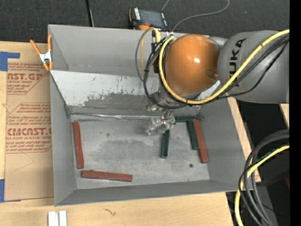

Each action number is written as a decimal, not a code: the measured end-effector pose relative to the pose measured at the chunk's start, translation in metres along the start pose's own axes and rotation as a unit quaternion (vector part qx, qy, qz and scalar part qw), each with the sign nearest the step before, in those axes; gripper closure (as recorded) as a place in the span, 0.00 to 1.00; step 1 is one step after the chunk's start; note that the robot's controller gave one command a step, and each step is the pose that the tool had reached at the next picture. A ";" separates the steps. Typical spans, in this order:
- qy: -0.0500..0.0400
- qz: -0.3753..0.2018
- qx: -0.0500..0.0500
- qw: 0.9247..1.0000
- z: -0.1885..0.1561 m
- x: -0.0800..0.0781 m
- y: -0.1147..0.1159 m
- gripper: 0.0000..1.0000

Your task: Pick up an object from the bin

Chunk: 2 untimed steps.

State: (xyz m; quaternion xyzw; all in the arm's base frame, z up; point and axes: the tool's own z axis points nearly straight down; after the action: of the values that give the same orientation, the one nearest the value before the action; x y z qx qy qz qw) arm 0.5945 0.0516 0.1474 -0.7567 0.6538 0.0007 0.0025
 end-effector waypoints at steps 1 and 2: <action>0.001 0.147 -0.001 0.989 -0.012 0.002 0.027 1.00; 0.001 0.045 0.000 0.999 -0.028 0.036 0.006 1.00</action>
Offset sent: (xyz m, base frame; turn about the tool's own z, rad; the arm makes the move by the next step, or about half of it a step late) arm -0.0261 -0.0074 0.0116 0.2930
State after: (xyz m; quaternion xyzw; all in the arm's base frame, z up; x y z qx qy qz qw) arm 0.5936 0.0145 0.1756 -0.7266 0.6871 -0.0005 0.0018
